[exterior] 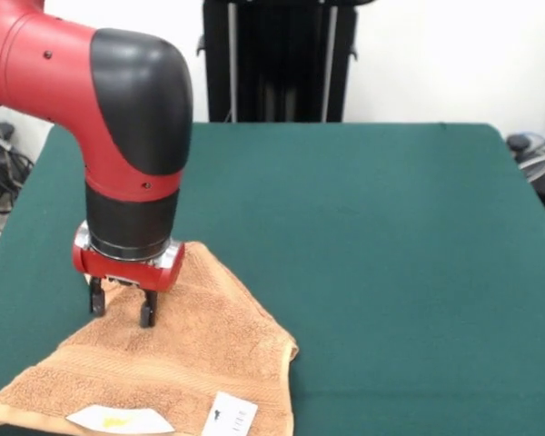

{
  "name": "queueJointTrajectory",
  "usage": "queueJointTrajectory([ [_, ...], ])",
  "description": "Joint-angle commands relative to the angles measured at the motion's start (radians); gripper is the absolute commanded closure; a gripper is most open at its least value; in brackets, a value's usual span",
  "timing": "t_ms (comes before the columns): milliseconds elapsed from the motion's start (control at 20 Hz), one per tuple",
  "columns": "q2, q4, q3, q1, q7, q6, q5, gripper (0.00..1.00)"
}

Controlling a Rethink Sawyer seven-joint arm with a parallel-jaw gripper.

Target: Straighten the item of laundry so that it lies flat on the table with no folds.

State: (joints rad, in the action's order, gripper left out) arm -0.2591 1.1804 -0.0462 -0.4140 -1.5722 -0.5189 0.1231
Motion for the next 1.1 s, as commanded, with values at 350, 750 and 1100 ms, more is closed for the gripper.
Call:
queueJointTrajectory([
  [350, 0.038, 0.102, 0.232, 0.016, 0.025, 0.001, 0.036, 1.0],
  [750, 0.037, 0.083, 0.214, 0.031, 0.034, -0.038, 0.058, 1.0],
  [1100, 0.032, 0.098, 0.223, 0.024, 0.036, -0.034, 0.056, 1.0],
])
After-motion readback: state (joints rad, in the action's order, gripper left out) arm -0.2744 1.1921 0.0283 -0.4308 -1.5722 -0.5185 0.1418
